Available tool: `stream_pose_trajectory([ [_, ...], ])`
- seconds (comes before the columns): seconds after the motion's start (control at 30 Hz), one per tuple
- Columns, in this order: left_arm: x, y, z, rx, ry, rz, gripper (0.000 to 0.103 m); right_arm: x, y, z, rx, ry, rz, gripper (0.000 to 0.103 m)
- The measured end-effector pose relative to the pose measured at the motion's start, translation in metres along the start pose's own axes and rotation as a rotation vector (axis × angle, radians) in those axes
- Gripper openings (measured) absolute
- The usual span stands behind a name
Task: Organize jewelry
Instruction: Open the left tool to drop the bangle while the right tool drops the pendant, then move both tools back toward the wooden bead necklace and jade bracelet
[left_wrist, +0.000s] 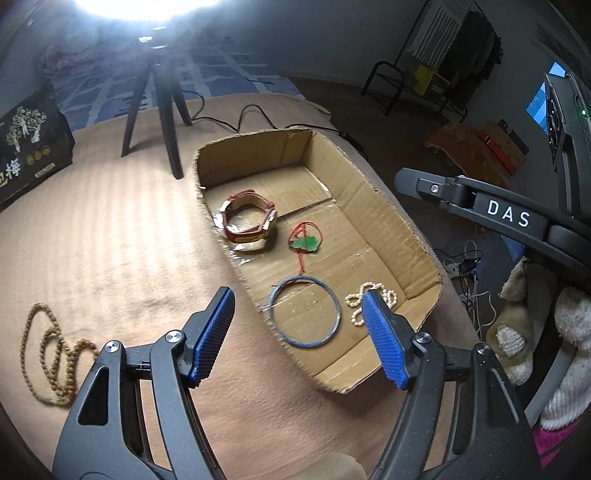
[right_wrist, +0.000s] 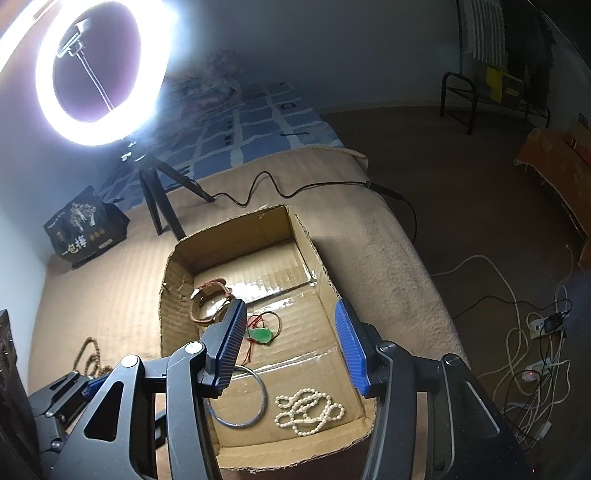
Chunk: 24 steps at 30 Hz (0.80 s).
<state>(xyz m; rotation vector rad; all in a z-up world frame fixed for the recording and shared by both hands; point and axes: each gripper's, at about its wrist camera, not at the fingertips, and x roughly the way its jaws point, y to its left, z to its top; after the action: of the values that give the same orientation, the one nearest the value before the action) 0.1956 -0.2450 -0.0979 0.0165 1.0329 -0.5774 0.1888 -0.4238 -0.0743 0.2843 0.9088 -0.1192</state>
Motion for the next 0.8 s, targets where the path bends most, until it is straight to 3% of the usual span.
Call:
stream_pose_trajectory([
  [0.4,-0.054,0.065,-0.015,0.020,-0.030,0.086,0.073,-0.019,0.028,-0.013,-0.056,-0.024,0.012,0.064],
  [0.8,-0.083,0.170,-0.047,-0.134,0.002,0.136,0.073,-0.027,0.097,-0.045,-0.214,0.019,0.094,0.071],
])
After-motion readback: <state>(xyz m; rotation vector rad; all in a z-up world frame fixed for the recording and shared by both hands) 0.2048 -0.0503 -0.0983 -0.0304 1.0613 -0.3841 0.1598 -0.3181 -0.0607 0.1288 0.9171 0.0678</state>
